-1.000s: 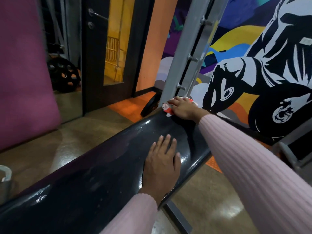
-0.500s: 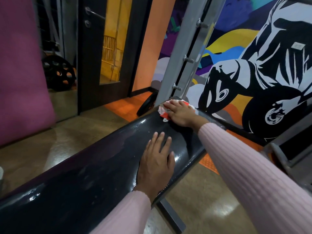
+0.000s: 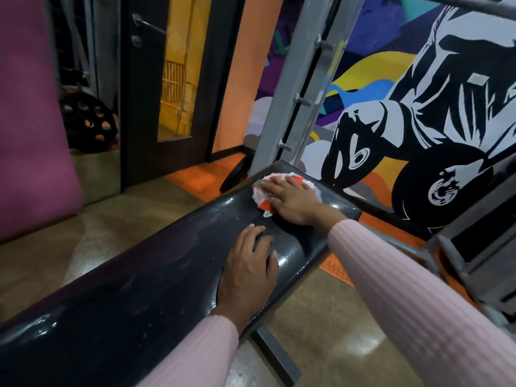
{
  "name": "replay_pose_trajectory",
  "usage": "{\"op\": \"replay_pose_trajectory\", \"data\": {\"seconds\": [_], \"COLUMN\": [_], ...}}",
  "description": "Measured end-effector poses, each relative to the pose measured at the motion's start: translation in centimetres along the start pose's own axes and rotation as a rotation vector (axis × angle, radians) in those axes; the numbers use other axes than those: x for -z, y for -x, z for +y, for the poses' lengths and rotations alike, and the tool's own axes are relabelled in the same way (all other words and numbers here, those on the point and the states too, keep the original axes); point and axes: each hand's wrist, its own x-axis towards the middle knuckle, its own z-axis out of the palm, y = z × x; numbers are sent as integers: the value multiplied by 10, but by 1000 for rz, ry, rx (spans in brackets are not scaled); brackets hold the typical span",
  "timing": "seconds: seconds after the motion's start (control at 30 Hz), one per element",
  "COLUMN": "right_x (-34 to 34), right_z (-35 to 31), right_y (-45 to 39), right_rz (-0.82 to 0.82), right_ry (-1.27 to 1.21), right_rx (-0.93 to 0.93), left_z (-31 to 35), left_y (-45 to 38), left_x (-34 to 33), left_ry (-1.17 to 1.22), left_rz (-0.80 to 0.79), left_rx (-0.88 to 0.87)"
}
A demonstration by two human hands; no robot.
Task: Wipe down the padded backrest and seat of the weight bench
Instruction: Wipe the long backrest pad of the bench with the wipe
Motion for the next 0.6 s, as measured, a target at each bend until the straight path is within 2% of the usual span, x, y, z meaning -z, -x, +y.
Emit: {"op": "replay_pose_trajectory", "data": {"seconds": [0.1,0.2,0.33,0.43,0.6], "right_x": [-8,-14,-5,0,-10], "right_z": [-8,19,47,25,4], "right_y": [32,60,48,27,55], "right_rz": [3,26,37,37,-11], "right_ry": [15,-35,-43,-30,-20], "right_rx": [167,222,27,-89,183], "left_z": [0,-1,-1,-1,2], "left_y": [-1,-1,0,-1,-1], "left_x": [2,2,0,-1,1], "left_ry": [14,19,20,-11,-76], "left_rz": [5,-8,-17,-19,-54], "left_rx": [-36,-38,-38,-76,-95]}}
